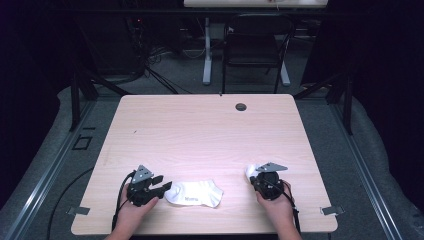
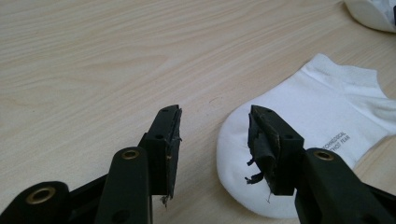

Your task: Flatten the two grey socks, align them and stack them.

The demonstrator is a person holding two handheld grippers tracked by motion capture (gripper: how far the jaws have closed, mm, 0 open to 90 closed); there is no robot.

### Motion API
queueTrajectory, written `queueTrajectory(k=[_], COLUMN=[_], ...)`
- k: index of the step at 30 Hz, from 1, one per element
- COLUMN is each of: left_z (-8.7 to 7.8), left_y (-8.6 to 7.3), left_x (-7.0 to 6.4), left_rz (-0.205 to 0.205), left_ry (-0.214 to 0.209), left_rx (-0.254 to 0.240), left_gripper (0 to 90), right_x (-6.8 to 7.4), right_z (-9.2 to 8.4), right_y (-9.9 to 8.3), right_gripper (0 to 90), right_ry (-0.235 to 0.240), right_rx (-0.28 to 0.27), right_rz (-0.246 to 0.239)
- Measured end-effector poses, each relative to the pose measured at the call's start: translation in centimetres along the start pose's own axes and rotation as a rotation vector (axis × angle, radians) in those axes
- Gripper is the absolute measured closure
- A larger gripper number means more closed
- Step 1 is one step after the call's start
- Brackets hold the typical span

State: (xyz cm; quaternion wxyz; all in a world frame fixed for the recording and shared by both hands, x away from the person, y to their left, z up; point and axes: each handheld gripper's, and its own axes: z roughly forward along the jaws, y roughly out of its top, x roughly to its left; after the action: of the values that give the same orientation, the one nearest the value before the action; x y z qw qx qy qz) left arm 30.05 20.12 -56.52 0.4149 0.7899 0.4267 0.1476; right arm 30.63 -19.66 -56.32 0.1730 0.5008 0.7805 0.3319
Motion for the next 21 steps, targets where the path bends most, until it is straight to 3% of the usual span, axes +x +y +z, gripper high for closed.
queueTrajectory(k=[12, 21], left_z=[0.0, 0.0], left_y=[0.0, 0.6], left_x=[-0.1, -0.7], left_rz=[-0.004, 0.005], left_ry=[0.008, -0.019], left_rx=[-0.005, -0.015], left_gripper=[54.0, 54.3], right_x=[0.8, 1.8], right_z=[-0.5, -0.7], right_y=[0.4, 0.7], right_gripper=[90.0, 90.0], right_ry=[0.034, 0.056], right_rx=[-0.036, -0.069], right_rz=[-0.012, -0.046])
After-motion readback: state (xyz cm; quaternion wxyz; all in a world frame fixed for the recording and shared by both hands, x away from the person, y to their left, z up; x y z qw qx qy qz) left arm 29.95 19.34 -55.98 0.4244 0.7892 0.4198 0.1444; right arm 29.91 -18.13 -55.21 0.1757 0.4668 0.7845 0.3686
